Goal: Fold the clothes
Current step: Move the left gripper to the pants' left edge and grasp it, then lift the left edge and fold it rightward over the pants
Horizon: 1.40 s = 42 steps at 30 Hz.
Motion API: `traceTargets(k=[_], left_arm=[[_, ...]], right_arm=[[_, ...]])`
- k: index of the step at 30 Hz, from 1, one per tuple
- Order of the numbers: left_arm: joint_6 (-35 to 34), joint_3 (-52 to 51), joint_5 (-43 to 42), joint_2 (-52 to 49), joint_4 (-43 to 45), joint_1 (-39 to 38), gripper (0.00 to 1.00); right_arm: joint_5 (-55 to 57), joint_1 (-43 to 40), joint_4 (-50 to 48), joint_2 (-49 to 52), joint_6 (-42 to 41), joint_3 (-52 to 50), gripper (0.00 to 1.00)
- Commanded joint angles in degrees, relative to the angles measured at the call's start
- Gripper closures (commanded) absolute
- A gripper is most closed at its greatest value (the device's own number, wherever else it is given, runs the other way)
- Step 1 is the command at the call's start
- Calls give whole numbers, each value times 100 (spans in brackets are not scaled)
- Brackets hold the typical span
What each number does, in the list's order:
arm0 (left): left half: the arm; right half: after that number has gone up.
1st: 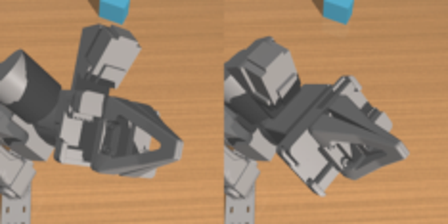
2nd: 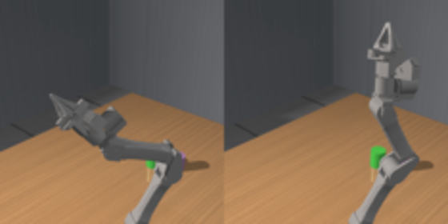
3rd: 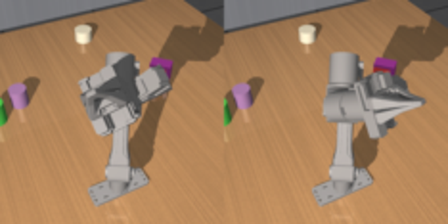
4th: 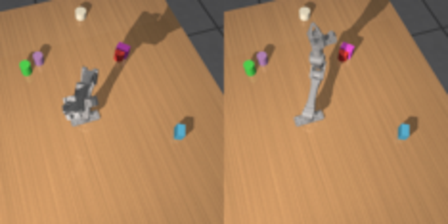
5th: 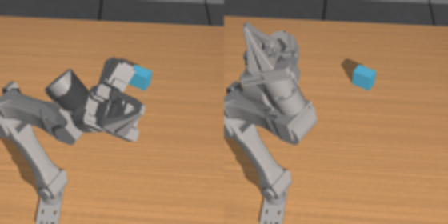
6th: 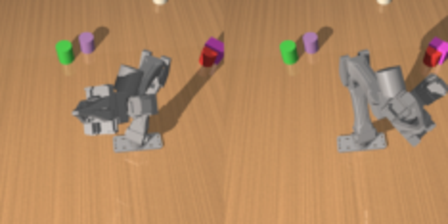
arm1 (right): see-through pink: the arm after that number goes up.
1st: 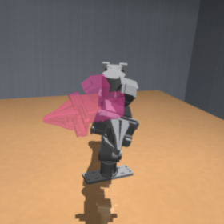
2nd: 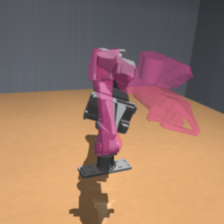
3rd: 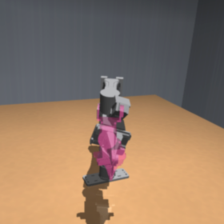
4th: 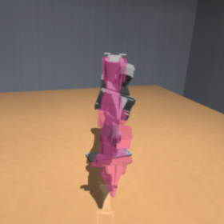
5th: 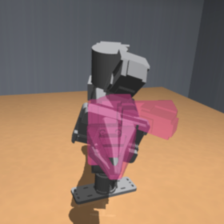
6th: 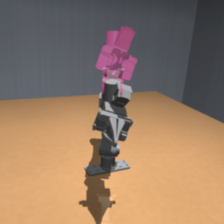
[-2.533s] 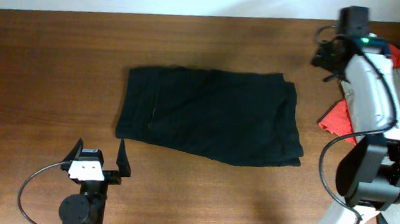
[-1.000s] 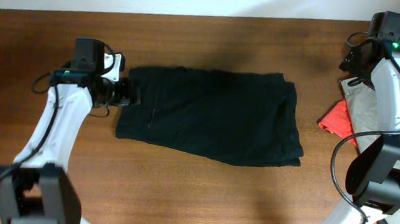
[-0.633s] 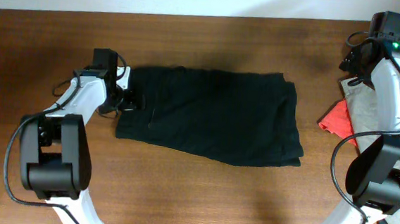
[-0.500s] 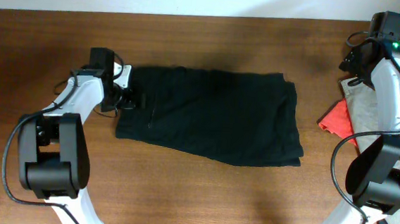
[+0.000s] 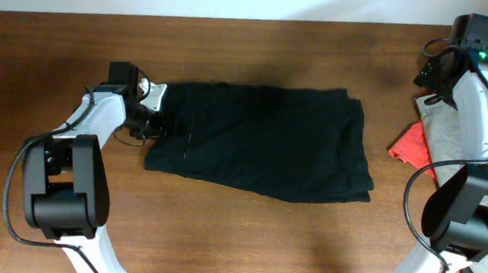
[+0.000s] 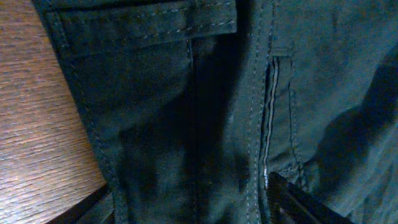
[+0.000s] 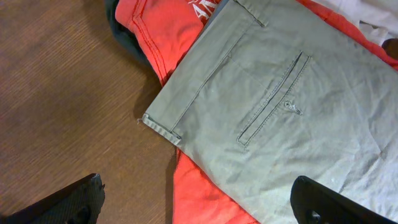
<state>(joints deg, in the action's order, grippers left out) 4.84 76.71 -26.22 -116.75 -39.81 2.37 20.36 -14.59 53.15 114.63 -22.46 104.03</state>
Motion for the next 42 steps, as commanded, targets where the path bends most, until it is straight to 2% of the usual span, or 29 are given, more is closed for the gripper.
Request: traceTargets(k=[1,2,7,10,15,16,18,20,21,23,25,30,34,36,39,42], left_arm=[[-138,-103,1051,-144,-92,-31,13],[-356,-103,1504,-144,-85,-20,1],[-350,-103,1344,-144,63,177,1],[28,-105,358,-289,59,240,1],[280,-105,-1082,-1213,66,240,1],[280,-105,-1156,-1366,55,240,7],[278,-105,-1156,-1432,9,240,11],[278,-105,-1150,-1440,-31,240,27],[275,-105,-1082,-1440,-31,240,37],[216,-103,-673,-1438,-37,240,75],[7,-46,-120,-1438,-173,243,99],[-584,997,1762,-1438,-1451,343,99],[-1191,2662,2983,-1436,-3121,693,99],[-1222,3375,3021,-1434,-3713,767,99],[-1788,4323,3386,-1360,-4540,737,99],[-1788,5108,3381,-1143,-5156,603,99]], right_arm=[[109,-11,0,-46,-28,35,1],[109,-11,0,-46,-28,35,1],[109,-11,0,-46,-28,35,1],[109,-11,0,-46,-28,35,1],[109,-11,0,-46,-28,35,1],[109,-11,0,-46,-28,35,1],[109,-11,0,-46,-28,35,1],[109,-11,0,-46,-28,35,1],[109,-11,0,-46,-28,35,1],[111,-11,0,-46,-28,35,1],[109,-11,0,-46,-28,35,1],[109,-11,0,-46,-28,35,1],[109,-11,0,-46,-28,35,1],[109,-11,0,-46,-28,35,1],[111,-11,0,-46,-28,35,1],[109,-11,0,-46,-28,35,1]])
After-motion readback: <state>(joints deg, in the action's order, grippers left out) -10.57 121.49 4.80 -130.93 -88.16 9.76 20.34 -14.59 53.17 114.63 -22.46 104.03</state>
